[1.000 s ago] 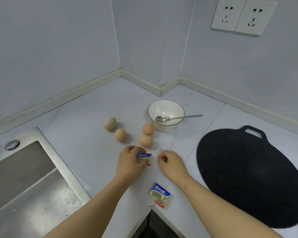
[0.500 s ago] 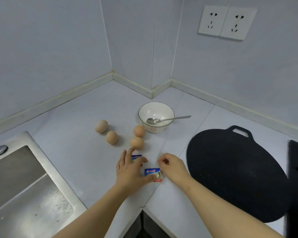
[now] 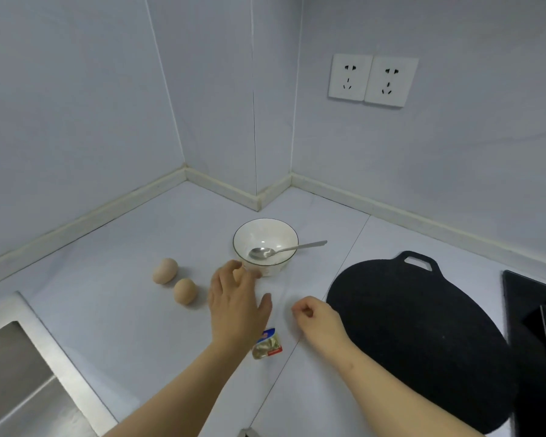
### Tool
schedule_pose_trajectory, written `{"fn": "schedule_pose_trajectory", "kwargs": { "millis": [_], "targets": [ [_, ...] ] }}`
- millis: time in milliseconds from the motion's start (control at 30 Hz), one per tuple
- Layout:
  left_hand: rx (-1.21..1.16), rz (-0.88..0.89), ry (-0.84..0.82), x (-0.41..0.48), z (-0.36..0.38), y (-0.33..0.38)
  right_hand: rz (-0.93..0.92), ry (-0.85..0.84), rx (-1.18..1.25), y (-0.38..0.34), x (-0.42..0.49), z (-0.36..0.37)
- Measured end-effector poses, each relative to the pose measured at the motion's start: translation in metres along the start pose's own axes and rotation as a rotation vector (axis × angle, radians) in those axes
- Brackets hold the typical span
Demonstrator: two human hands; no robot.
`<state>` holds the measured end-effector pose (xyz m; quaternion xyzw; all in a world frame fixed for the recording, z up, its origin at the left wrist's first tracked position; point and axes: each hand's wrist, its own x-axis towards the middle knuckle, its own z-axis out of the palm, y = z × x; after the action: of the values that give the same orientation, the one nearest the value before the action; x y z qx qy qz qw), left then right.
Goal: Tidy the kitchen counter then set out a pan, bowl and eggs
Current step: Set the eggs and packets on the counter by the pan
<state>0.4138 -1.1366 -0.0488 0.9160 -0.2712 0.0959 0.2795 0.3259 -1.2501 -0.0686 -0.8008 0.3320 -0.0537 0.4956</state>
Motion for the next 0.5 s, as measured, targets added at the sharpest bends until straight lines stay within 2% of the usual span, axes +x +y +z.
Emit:
{"fn": "schedule_pose_trajectory", "kwargs": {
  "millis": [133, 400, 500],
  "targets": [
    [0.011, 0.036, -0.182, 0.026, -0.004, 0.022, 0.015, 0.062, 0.012, -0.002, 0.001, -0.019],
    [-0.075, 0.391, -0.371, 0.026, 0.022, 0.074, 0.08, 0.215, -0.032, 0.018, -0.009, -0.067],
    [-0.219, 0.337, -0.555, 0.019, 0.038, 0.096, 0.156, 0.27, -0.031, 0.035, -0.017, -0.087]
  ]
}}
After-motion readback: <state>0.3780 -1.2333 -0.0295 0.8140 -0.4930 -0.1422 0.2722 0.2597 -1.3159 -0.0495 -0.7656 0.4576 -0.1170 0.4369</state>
